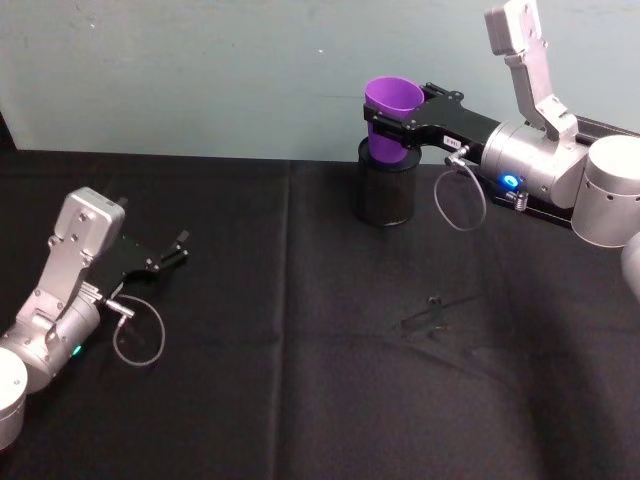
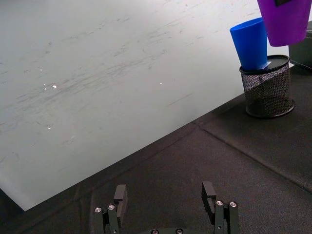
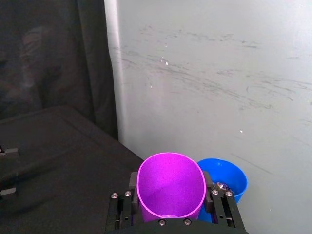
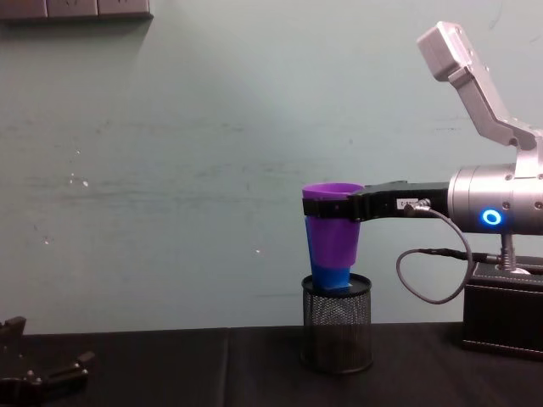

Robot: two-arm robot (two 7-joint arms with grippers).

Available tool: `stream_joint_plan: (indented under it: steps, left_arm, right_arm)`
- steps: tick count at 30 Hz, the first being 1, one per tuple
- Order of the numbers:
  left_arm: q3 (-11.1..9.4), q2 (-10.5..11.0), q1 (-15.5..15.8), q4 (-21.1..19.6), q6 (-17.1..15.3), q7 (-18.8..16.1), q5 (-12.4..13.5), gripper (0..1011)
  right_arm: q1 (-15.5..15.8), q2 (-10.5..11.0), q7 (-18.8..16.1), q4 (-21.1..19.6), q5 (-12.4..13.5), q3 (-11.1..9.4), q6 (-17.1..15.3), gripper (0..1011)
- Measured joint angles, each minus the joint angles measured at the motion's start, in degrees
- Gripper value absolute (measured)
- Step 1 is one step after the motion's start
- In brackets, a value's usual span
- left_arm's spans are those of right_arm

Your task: Pick up one cup with a gripper and tap it against the other cup.

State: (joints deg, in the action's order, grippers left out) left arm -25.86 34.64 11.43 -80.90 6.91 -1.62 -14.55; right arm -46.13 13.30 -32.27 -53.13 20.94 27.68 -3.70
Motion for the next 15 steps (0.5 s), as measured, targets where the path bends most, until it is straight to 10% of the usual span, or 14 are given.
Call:
stream_joint_plan:
  steps: [15]
  left_arm:
    - [0.00, 0.01, 0.00, 0.00, 0.00, 0.00, 0.00, 1005]
  right_arm:
    - [-1.04, -1.08, -0.07, 2.37, -0.53, -0.72, 1.47, 726]
